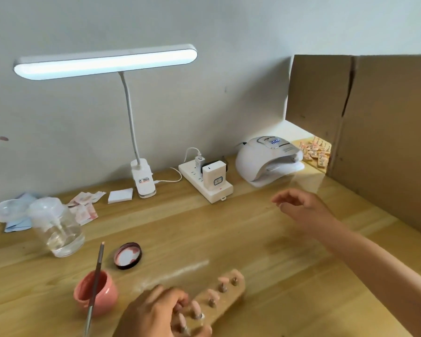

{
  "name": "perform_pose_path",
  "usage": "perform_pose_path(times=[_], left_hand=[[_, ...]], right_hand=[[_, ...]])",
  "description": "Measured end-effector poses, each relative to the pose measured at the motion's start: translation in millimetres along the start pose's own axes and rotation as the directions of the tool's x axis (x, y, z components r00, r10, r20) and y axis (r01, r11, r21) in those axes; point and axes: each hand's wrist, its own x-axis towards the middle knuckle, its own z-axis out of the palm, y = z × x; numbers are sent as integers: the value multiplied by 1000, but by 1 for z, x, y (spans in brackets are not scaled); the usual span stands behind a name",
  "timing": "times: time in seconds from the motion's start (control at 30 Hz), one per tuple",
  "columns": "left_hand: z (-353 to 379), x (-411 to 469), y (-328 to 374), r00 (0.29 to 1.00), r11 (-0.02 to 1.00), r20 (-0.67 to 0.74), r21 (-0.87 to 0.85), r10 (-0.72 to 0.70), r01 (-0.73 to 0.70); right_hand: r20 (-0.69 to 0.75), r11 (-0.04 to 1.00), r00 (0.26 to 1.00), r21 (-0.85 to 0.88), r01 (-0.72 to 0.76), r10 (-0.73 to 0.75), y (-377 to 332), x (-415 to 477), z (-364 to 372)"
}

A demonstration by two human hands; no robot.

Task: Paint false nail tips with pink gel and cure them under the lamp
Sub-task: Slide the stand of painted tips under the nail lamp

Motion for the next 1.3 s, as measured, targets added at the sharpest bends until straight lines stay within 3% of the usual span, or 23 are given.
perform_pose_path(times=[0.03, 0.07, 0.1, 0.13, 0.23, 0.3, 0.4, 0.5, 0.63, 0.73, 0.83, 0.97, 1.13, 1.3], left_hand=[[-2, 13, 8, 998, 997, -64, 71, 0, 4], [6, 23, 12, 989, 999, -140, 16, 41, -39], [7, 33, 19, 990, 999, -142, 14, -29, 31], [9, 45, 25, 977, 999, -214, -42, -19, 10], [12, 89, 44, 970, 995, -240, -98, -36, 13], [16, 115, 55, 964, 985, -262, -175, -44, -3], [25, 146, 64, 966, 987, -256, -148, 28, -67], [33, 165, 68, 968, 988, -226, -80, 107, -128], [40, 179, 68, 971, 978, -197, -128, 139, -166], [44, 183, 67, 966, 973, -210, -141, 149, -181], [43, 184, 63, 965, 989, -225, -39, 132, -145], [32, 184, 57, 967, 986, -232, 147, 107, -74], [15, 191, 56, 985, 942, -45, 302, 168, -147], [9, 196, 52, 981, 932, 78, 307, 178, -194]], right_hand=[[-18, 1000, 1000, -27, -3, 2, 2, 8, -6], [-30, 998, 1000, -69, 1, -3, 4, 15, -9], [-41, 993, 999, -121, 4, -9, 5, 21, -10], [-56, 984, 998, -178, 3, -13, 6, 31, -13], [-71, 943, 997, -330, -38, 15, 13, 66, -25], [-64, 939, 997, -336, -69, 50, 13, 85, -33], [143, 960, 988, -280, -8, 50, 15, 94, -40], [469, 934, 872, -355, 41, 140, 24, 85, -40], [555, 867, 830, -439, 238, 54, 32, 74, -32], [546, 855, 837, -422, 303, -27, 35, 71, -26], [524, 870, 850, -393, 298, -54, 41, 72, -36], [331, 865, 943, -463, 195, -35, 54, 91, -76], [-7, 866, 999, -498, -42, 45, 65, 137, -102], [-36, 899, 996, -429, -90, 82, 58, 173, -75]])
